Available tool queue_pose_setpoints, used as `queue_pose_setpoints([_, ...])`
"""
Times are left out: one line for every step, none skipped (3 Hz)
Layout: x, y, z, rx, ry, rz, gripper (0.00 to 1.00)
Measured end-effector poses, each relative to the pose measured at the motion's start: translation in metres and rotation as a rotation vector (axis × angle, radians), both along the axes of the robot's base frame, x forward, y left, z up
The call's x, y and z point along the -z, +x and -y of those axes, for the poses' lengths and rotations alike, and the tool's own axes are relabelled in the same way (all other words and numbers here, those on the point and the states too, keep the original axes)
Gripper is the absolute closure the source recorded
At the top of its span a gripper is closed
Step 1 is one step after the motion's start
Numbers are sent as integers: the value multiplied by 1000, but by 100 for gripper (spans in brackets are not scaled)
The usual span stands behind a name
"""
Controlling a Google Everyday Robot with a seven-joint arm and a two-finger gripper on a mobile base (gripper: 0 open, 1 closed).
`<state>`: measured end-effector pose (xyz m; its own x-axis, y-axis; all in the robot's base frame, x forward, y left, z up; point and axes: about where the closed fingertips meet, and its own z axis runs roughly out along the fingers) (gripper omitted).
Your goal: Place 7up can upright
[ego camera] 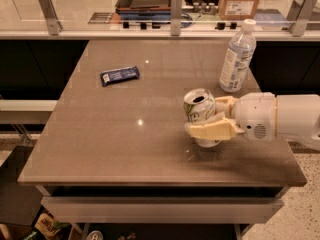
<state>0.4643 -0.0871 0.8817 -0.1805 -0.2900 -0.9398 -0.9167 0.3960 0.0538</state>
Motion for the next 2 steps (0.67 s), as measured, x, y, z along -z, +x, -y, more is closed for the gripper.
queue_pose_setpoints([8, 4, 7, 61, 107, 19, 100])
queue_pose_setpoints([9, 7, 9, 73, 212, 60, 100])
